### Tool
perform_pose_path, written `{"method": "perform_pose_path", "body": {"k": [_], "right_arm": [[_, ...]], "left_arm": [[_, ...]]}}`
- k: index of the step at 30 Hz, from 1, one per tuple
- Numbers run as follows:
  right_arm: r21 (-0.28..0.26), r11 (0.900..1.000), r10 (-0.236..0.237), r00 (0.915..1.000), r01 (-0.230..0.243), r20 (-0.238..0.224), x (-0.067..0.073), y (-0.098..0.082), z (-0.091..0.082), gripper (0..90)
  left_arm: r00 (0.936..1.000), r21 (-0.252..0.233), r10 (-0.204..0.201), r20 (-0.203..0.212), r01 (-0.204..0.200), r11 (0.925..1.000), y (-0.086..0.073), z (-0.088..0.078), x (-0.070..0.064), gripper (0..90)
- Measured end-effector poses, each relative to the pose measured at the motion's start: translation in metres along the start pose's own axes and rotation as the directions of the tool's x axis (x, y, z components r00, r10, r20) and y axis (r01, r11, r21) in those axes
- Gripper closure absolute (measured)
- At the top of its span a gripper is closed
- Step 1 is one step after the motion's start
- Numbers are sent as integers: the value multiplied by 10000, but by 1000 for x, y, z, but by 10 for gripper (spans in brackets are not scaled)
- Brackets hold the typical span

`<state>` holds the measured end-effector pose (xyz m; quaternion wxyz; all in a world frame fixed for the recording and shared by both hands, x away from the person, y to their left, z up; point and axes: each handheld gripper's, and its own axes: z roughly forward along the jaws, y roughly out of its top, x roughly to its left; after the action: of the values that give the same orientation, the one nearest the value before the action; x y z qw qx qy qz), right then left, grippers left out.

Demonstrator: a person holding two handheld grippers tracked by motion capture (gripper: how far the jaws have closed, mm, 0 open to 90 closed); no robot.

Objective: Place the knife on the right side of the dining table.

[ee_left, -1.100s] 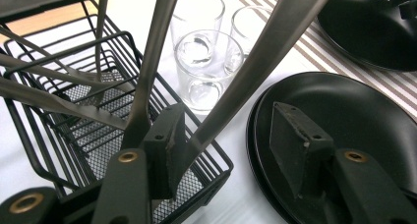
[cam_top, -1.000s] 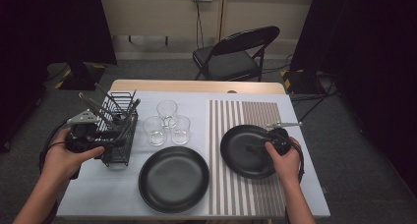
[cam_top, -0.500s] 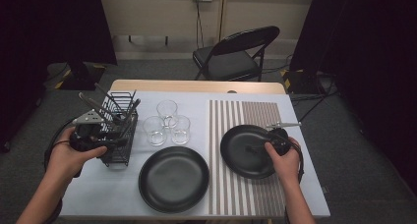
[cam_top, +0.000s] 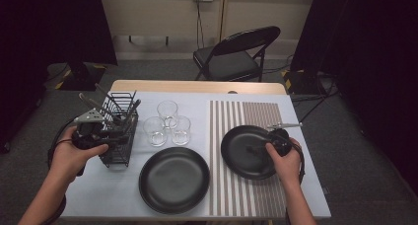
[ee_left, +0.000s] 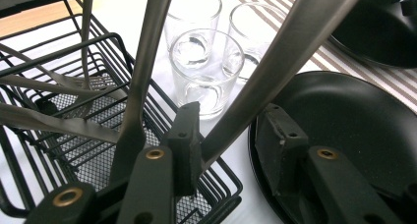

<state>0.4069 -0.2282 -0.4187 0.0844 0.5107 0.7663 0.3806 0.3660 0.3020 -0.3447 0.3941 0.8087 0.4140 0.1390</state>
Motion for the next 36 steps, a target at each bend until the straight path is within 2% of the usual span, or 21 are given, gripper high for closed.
{"method": "perform_pose_path", "body": {"k": [11,17,21,32,36], "right_arm": [[54,10000,20,10000,-20,-37,0,-1,1,215],[82,9999,100,9999,-100,-12,-1,-1,1,215],[99,9999,107,9999,-107,-35,-1,-1,1,215],[157,9996,222,9997,-221,-31,-2,-2,1,215],[139,9997,188,9998,-188,-29,-3,-2,1,215]], "left_arm": [[9994,-103,-328,54,328,9994,0,2,2,647],[9997,-169,-236,-1,235,9996,0,1,3,661],[9994,-303,-341,66,343,9990,0,0,3,678],[9998,-189,-112,-135,110,9998,1,-1,2,736],[9995,-118,110,-299,-114,9999,2,-1,1,743]]}}
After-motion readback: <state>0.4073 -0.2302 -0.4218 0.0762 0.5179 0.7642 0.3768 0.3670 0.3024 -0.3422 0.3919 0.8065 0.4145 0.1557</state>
